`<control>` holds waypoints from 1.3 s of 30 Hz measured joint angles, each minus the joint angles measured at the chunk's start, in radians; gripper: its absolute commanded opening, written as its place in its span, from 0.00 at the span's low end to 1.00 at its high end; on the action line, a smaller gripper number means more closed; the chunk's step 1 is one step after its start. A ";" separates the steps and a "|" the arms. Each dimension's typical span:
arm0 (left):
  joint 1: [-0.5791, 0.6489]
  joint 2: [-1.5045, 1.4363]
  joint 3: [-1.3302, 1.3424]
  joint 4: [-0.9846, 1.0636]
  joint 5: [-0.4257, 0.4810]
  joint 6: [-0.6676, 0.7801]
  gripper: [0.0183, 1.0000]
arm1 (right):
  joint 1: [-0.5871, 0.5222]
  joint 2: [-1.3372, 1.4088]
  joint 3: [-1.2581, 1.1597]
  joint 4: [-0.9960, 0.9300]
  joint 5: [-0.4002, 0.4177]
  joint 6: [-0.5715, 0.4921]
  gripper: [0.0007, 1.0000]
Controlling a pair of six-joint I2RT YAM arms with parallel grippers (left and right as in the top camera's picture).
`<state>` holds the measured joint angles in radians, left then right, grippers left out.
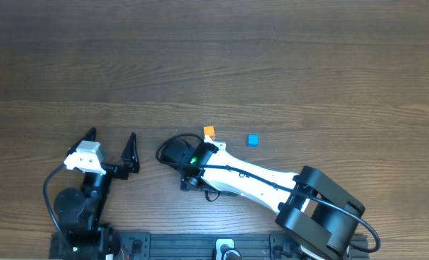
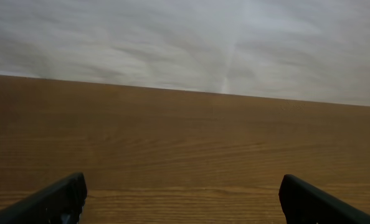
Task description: Stack Cubes
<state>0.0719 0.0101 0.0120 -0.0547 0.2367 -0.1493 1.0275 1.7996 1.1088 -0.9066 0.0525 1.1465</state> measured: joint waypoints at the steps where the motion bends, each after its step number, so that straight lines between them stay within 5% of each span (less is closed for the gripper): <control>1: 0.000 0.000 0.000 0.000 0.000 0.000 1.00 | 0.000 0.003 0.000 0.001 0.000 0.001 0.99; 8: 0.000 0.000 0.000 0.000 0.000 0.000 1.00 | 0.000 0.013 0.000 0.016 -0.001 0.002 0.97; 17: 0.000 0.000 0.000 0.000 0.000 0.000 1.00 | 0.000 0.020 0.000 0.018 -0.004 0.002 0.75; 39: 0.000 0.000 0.000 0.000 0.000 0.000 1.00 | 0.005 0.021 0.000 0.024 -0.004 0.002 0.54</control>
<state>0.0719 0.0101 0.0120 -0.0547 0.2367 -0.1493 1.0325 1.8206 1.1084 -0.8825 0.0486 1.1484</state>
